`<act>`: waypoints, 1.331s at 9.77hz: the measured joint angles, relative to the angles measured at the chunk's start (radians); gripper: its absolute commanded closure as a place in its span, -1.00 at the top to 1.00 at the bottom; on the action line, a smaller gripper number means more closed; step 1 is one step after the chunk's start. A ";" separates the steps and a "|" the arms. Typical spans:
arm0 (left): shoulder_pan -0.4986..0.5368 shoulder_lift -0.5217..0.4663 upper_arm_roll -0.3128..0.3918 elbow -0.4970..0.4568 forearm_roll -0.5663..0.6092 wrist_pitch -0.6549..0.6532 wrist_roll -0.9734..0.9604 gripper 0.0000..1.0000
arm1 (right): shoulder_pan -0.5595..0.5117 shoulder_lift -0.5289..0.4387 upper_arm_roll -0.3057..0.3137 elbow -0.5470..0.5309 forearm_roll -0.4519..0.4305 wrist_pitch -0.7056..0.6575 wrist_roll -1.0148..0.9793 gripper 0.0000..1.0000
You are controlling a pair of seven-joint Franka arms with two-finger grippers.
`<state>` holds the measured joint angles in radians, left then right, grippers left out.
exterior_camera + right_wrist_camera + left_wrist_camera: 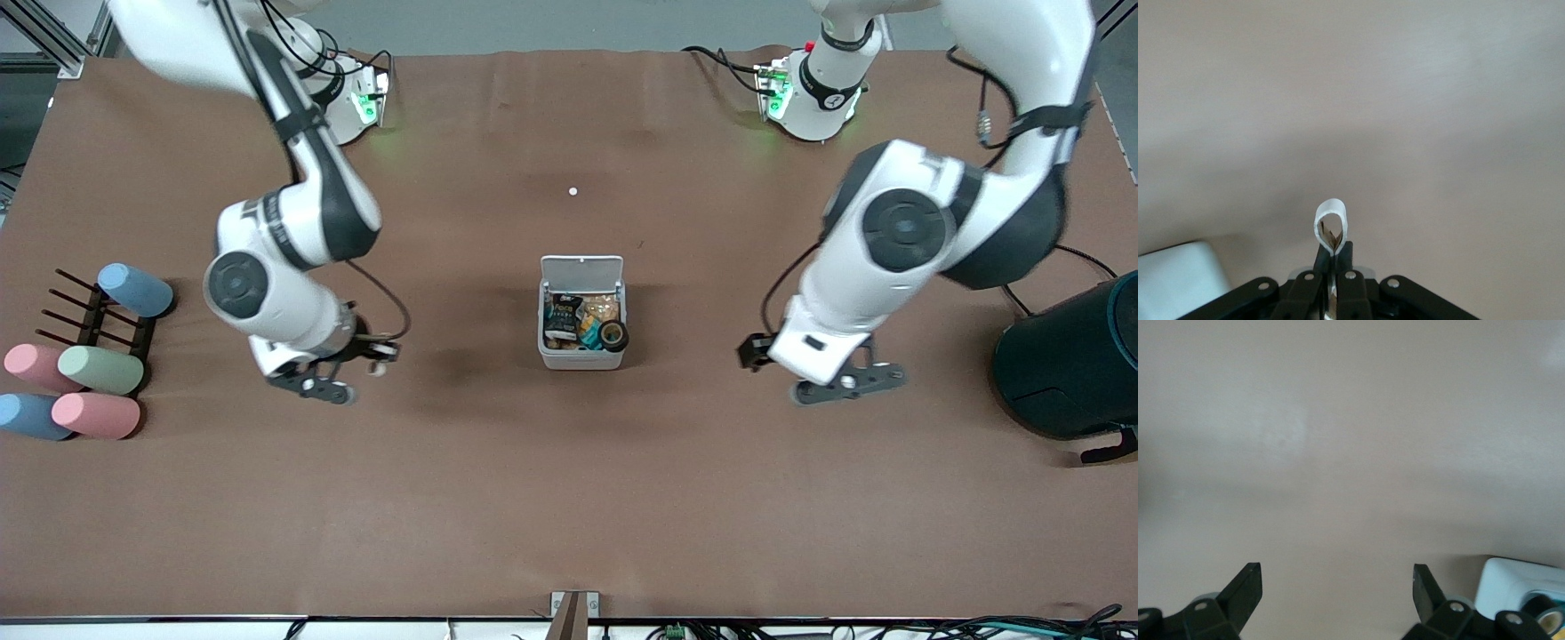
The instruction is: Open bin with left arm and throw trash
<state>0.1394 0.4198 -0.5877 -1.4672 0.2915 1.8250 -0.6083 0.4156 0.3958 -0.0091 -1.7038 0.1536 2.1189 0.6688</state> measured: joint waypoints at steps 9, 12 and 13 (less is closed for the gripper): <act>-0.165 -0.463 0.521 -0.123 -0.264 -0.270 0.455 1.00 | 0.296 0.200 0.001 0.211 0.022 0.095 0.304 -0.99; -0.176 -0.473 0.539 -0.132 -0.276 -0.268 0.476 1.00 | 0.319 0.201 0.001 0.212 0.022 0.085 0.304 -0.99; -0.183 -0.473 0.539 -0.132 -0.276 -0.271 0.474 1.00 | 0.322 0.202 0.001 0.212 0.022 0.071 0.304 -0.99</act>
<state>-0.0434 -0.0536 -0.0487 -1.5989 0.0159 1.5544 -0.1344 0.7379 0.5979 -0.0081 -1.4918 0.1753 2.1899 0.9731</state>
